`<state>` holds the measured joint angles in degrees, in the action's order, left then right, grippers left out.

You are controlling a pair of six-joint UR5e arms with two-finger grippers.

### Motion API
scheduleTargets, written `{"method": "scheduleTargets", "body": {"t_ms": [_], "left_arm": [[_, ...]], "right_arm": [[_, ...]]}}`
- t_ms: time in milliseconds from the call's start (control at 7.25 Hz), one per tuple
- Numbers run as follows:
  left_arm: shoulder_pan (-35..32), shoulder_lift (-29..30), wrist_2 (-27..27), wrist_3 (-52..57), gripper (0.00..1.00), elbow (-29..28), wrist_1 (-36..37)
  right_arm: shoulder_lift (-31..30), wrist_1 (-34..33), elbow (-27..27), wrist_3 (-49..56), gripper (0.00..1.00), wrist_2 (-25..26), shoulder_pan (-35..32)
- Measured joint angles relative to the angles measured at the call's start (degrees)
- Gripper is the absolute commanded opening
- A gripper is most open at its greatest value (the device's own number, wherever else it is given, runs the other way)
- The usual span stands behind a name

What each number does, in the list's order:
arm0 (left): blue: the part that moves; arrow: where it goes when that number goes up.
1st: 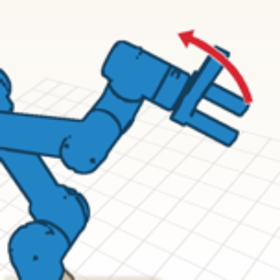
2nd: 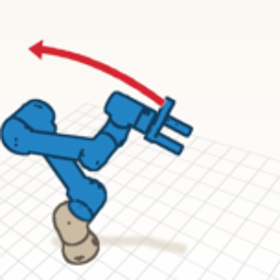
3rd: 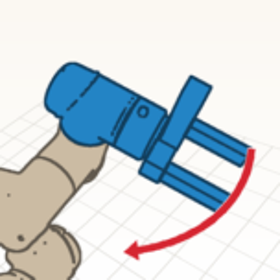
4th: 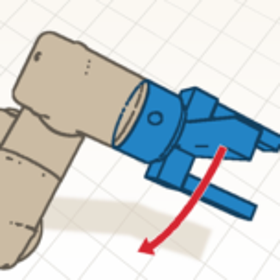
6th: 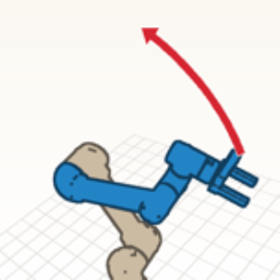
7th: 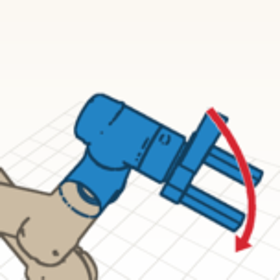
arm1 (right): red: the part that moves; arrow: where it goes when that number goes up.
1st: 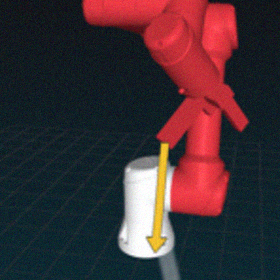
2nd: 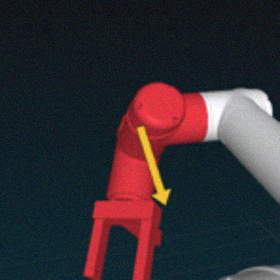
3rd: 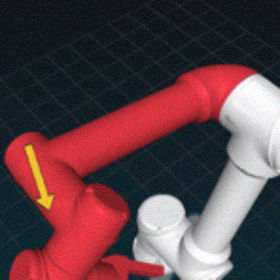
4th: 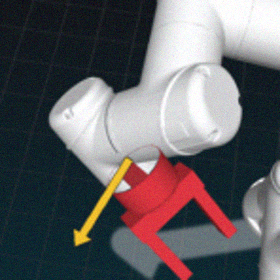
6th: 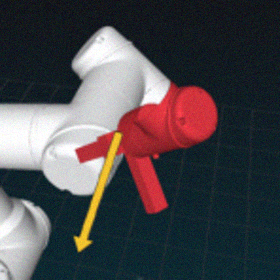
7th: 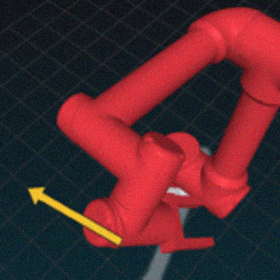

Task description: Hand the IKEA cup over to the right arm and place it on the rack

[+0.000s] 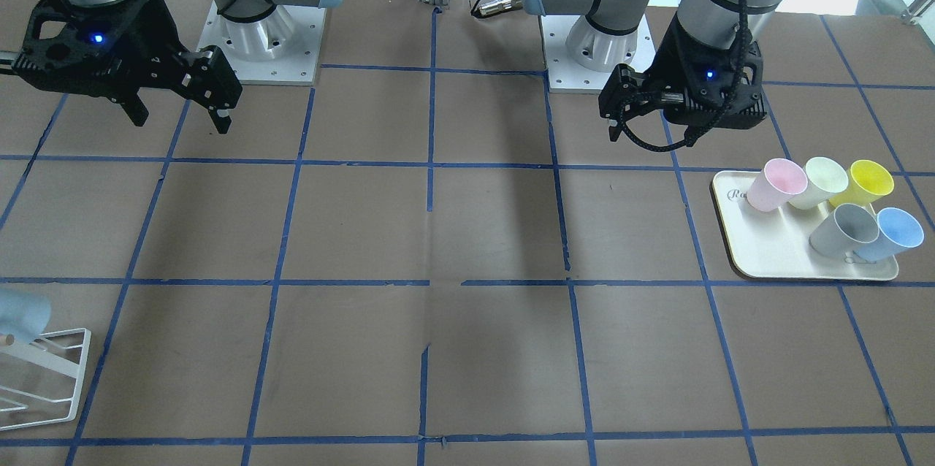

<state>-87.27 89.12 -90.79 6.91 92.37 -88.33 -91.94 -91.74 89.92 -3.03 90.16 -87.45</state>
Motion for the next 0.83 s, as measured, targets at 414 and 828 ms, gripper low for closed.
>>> {"method": "scheduleTargets", "body": {"t_ms": [414, 828], "left_arm": [[0.08, 0.00, 0.14, 0.00, 1.00, -0.14, 0.00], [0.08, 0.06, 0.43, -0.21, 1.00, -0.17, 0.00]], "right_arm": [[1.03, 2.80, -1.98, -1.71, 1.00, -0.04, -1.09], [1.28, 2.81, -2.78, -1.86, 1.00, 0.08, -1.23]]}}
